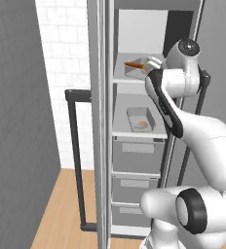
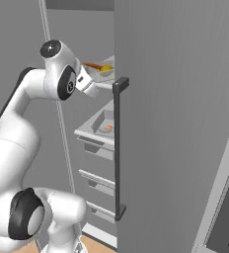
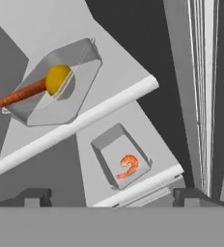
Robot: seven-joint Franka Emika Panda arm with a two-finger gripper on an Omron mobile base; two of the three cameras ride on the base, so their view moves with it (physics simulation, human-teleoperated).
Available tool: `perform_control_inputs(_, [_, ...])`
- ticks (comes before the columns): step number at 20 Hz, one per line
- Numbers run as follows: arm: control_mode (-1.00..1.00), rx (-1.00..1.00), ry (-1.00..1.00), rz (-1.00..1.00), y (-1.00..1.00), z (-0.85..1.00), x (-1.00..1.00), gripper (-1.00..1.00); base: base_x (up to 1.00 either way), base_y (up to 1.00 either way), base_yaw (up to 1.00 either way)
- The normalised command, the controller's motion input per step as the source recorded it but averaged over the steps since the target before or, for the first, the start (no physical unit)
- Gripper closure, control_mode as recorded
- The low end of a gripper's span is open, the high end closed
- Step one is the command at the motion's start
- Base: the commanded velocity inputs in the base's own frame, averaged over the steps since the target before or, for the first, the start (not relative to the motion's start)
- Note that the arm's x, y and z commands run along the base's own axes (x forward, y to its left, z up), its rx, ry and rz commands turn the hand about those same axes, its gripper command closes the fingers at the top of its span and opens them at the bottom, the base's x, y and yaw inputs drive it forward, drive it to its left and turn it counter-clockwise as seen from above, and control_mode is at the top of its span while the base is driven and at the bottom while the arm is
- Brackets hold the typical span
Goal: Take the meat container that has the shrimp and place it on the second highest rack of the freezer. Then take the vegetable container that has the carrot and lemon and place it on the highest rack of the freezer.
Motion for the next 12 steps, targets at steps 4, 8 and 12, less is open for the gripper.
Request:
perform_control_inputs(4, [-1.0, -0.04, 0.14, 0.26, 0.0, -0.39, -1.0, -1.0, 0.0, 0.0, 0.0])
perform_control_inputs(8, [-1.0, -0.01, 0.13, 0.21, 0.0, -0.73, -0.81, -1.0, 0.0, 0.0, 0.0])
perform_control_inputs(12, [-1.0, -0.08, 0.2, 0.18, 0.0, -0.77, -0.57, -1.0, 0.0, 0.0, 0.0])
